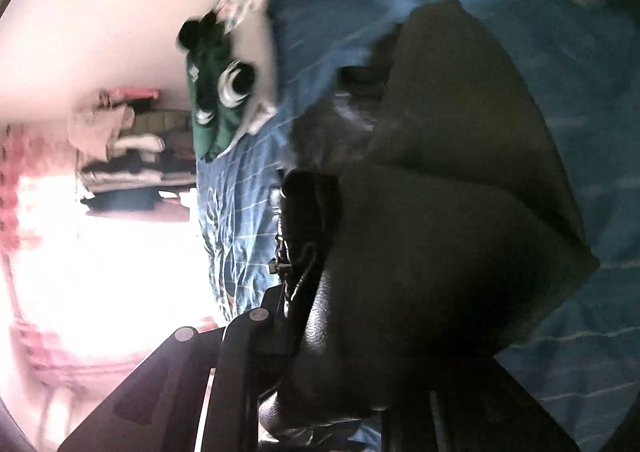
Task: Fold large clothes
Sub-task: 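Grasp the jacket hem with the left gripper while the right gripper lifts the jacket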
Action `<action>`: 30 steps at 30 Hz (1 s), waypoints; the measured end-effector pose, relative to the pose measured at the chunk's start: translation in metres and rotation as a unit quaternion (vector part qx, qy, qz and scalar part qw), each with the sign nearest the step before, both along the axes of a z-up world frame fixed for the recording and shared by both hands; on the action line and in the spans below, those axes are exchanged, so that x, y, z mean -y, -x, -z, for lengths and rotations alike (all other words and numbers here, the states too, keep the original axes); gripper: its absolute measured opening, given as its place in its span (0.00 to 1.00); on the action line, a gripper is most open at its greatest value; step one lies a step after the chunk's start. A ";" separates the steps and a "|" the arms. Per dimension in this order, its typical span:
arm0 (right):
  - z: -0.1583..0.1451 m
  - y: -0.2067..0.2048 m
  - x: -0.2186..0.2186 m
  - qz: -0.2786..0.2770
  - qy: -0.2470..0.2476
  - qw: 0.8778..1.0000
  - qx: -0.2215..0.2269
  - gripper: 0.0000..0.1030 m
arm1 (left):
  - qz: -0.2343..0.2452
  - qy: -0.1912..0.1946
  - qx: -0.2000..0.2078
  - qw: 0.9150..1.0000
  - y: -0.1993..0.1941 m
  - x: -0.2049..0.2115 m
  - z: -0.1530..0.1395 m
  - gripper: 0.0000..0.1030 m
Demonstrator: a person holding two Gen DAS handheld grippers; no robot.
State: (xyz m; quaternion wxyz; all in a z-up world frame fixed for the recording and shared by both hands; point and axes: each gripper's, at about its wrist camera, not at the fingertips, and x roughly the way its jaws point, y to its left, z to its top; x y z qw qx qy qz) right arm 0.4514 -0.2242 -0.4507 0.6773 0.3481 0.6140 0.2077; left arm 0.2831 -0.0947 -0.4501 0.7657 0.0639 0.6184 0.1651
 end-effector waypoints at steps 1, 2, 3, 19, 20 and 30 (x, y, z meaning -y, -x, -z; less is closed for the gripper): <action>-0.005 -0.008 -0.018 -0.008 0.013 1.000 0.001 0.18 | -0.005 0.012 0.000 1.000 -0.002 -0.012 -0.002 0.21; -0.009 -0.017 -0.041 -0.018 0.033 0.999 0.001 0.18 | -0.009 0.025 -0.002 1.000 -0.006 -0.030 -0.002 0.21; -0.010 -0.026 -0.064 -0.027 0.055 0.998 -0.002 0.18 | -0.018 0.042 -0.001 0.999 -0.009 -0.047 -0.002 0.21; 0.038 -0.092 -0.237 -0.143 0.044 0.988 -0.033 0.61 | -0.203 0.183 0.041 0.961 -0.017 -0.258 0.025 0.76; 0.027 -0.094 -0.222 -0.133 0.047 0.990 -0.010 0.61 | -0.200 0.181 0.037 0.962 -0.019 -0.258 0.029 0.76; 0.095 -0.139 -0.002 0.021 0.157 0.987 -0.026 0.63 | -0.186 0.095 -0.047 0.977 -0.029 -0.233 0.133 0.89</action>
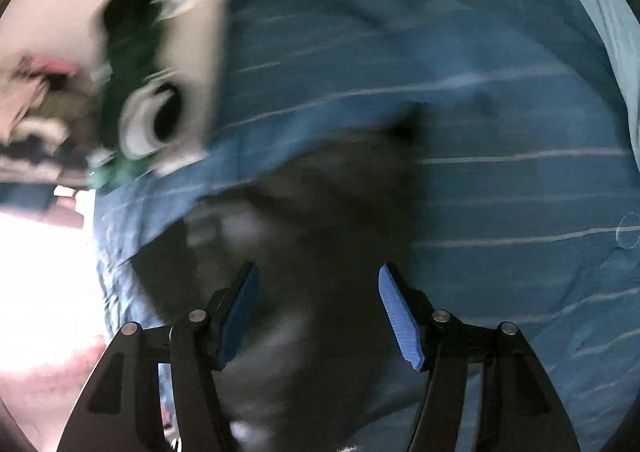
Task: Fold large clothes
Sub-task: 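Grasp the jacket hem with the left gripper while the right gripper lifts the jacket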
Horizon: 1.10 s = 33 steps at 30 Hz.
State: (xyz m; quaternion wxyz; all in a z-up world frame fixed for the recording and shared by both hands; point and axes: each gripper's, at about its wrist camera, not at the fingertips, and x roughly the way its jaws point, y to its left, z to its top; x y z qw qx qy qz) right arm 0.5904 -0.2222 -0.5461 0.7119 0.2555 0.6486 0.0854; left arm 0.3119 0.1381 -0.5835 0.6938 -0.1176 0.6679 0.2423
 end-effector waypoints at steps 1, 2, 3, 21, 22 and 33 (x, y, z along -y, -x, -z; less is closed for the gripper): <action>0.019 -0.003 0.011 0.010 -0.032 0.999 -0.008 0.63 | -0.003 0.000 -0.002 1.000 0.000 -0.002 0.000 0.95; 0.037 -0.006 0.017 0.017 -0.074 0.997 -0.015 0.63 | -0.005 0.007 -0.004 1.000 0.000 -0.005 0.001 0.95; 0.059 -0.008 0.021 0.026 -0.142 0.989 -0.022 0.63 | -0.007 0.013 -0.005 1.000 0.001 -0.008 0.001 0.96; 0.036 0.240 0.143 0.259 -0.113 0.957 -0.064 0.21 | -0.012 -0.045 0.026 0.999 -0.003 -0.040 -0.090 0.96; 0.039 0.255 0.150 0.255 -0.096 0.959 -0.079 0.24 | -0.019 -0.045 0.027 0.998 0.001 -0.036 -0.088 0.96; 0.019 0.304 0.190 0.254 0.014 0.960 -0.116 0.44 | -0.008 0.031 0.042 0.999 -0.012 -0.004 -0.070 0.96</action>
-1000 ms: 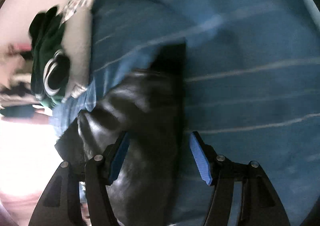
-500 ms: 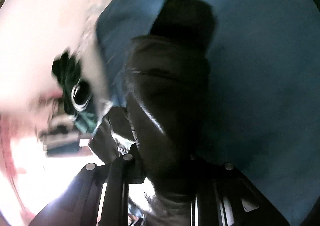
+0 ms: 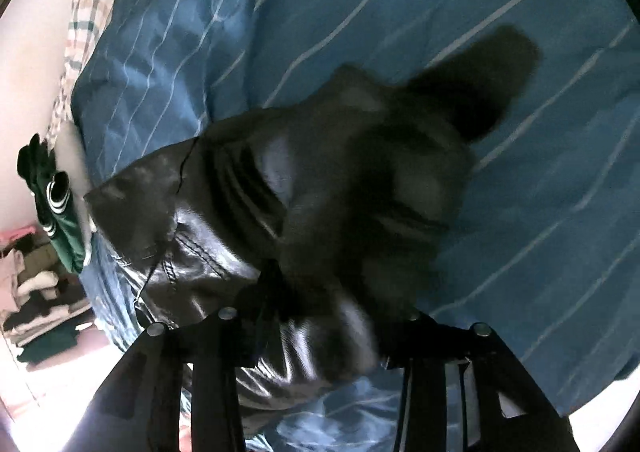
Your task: Fold large clothes
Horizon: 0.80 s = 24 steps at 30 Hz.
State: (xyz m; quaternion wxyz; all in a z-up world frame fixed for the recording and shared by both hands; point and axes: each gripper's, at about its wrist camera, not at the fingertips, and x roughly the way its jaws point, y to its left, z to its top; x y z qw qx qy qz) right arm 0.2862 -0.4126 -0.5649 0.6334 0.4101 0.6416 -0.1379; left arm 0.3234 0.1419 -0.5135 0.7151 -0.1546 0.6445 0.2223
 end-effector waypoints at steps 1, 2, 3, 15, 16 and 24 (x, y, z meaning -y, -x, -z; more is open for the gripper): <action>-0.001 0.003 0.002 0.004 0.010 1.000 -0.007 0.47 | 0.006 0.011 0.003 1.000 -0.006 0.005 0.004 0.96; -0.003 0.008 0.009 0.007 0.020 1.000 -0.014 0.48 | 0.012 0.019 0.002 1.000 -0.013 0.010 0.011 0.95; -0.006 0.015 0.015 0.011 0.031 0.999 -0.023 0.48 | 0.017 0.026 -0.001 1.000 -0.018 0.015 0.017 0.95; -0.065 -0.073 -0.122 -0.210 0.038 0.973 0.091 0.48 | 0.089 -0.044 0.034 0.994 -0.040 0.049 0.017 0.01; -0.066 -0.083 -0.141 -0.241 0.034 0.965 0.096 0.48 | 0.081 -0.055 0.034 0.995 -0.037 0.042 0.015 0.00; 0.011 -0.152 -0.302 -0.419 0.075 0.904 0.048 0.43 | 0.028 -0.020 0.022 0.999 -0.031 -0.002 0.008 0.08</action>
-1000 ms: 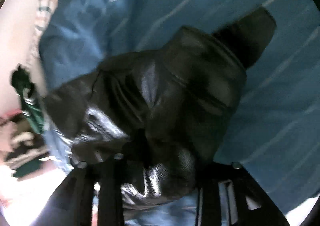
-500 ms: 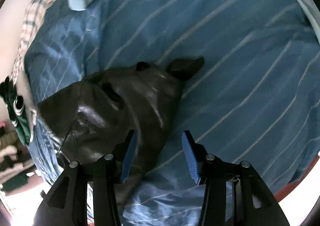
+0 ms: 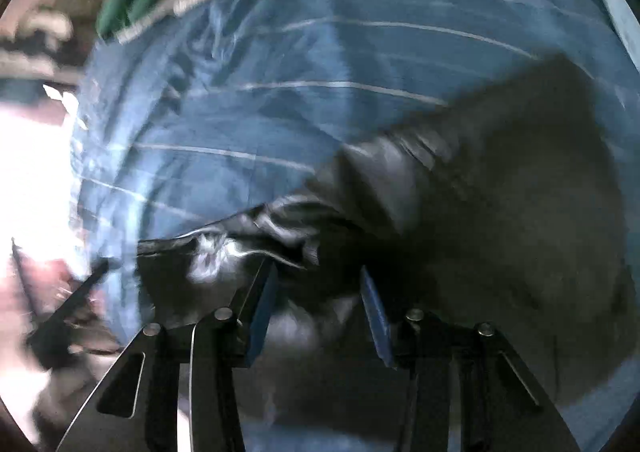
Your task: Fold large clothes
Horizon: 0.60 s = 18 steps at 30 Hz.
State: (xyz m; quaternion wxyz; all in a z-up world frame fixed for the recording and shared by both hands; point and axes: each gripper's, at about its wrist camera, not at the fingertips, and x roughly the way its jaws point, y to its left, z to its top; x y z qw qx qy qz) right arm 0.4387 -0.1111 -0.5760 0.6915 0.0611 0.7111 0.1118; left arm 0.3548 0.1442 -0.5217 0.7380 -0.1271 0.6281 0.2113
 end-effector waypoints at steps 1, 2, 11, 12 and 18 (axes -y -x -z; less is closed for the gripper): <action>0.008 -0.004 -0.003 0.005 0.008 1.000 -0.001 0.43 | 0.003 -0.006 0.002 1.000 0.000 0.003 -0.003 0.08; 0.011 -0.007 -0.006 0.000 0.017 1.000 -0.001 0.43 | 0.011 -0.015 0.006 1.000 -0.001 0.007 -0.008 0.08; -0.044 0.010 0.033 0.004 -0.049 0.998 0.035 0.65 | 0.062 -0.021 0.018 0.998 -0.019 0.051 -0.012 0.83; -0.056 0.016 0.048 0.020 -0.037 0.998 0.052 0.65 | 0.068 -0.021 0.025 0.997 -0.020 0.057 -0.015 0.90; -0.038 0.004 0.114 0.099 -0.004 0.994 0.055 0.57 | 0.125 -0.019 0.054 0.991 -0.037 0.113 -0.019 0.91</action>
